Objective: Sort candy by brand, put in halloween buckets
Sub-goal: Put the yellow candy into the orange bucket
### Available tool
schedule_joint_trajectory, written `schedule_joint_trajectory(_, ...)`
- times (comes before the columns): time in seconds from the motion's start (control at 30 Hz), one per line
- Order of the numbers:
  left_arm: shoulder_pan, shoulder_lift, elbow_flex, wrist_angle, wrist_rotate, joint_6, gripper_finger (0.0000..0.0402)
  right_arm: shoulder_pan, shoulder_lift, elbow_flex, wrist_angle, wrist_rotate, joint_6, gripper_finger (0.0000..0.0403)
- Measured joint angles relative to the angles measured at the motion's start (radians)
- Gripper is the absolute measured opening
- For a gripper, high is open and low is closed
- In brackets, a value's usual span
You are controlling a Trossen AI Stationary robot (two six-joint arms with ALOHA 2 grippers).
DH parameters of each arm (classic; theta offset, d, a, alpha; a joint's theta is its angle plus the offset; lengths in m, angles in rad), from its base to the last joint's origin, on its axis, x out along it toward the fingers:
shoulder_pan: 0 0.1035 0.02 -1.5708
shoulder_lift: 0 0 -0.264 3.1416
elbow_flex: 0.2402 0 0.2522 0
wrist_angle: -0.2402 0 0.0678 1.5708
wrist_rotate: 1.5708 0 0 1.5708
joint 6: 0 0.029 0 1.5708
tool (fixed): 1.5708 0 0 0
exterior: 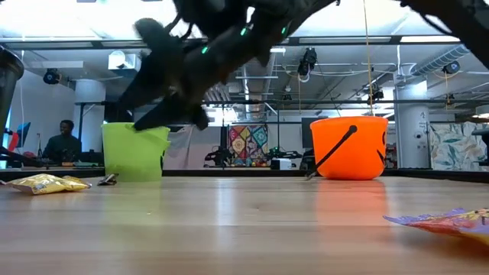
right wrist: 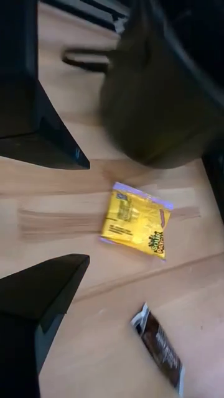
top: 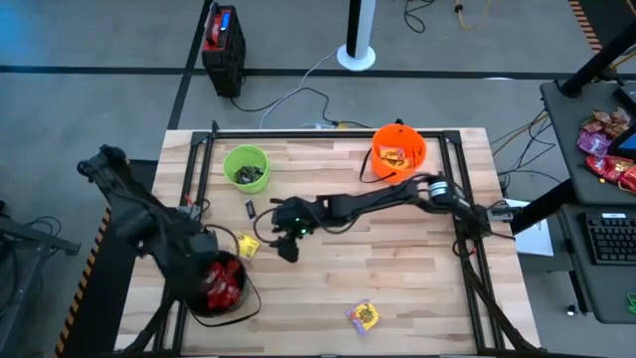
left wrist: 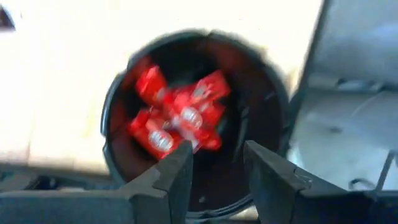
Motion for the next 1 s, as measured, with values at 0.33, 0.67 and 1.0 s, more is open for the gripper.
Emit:
schedule_joint_trajectory(0.33,-0.062,0.004,0.257,-0.097,-0.282,-0.015,0.0128,0.002,0.237,0.203,0.119,0.001,-0.016,0.0210)
schedule_joint_trajectory(0.67,-0.063,0.031,0.240,-0.157,-0.284,-0.012,0.0128,0.004,0.472,0.506,-0.020,0.070,-0.045,0.0210)
schedule_joint_trajectory(1.0,-0.063,0.030,0.226,-0.158,-0.293,-0.013,0.0128,0.004,0.515,0.561,-0.131,0.133,-0.034,0.0127)
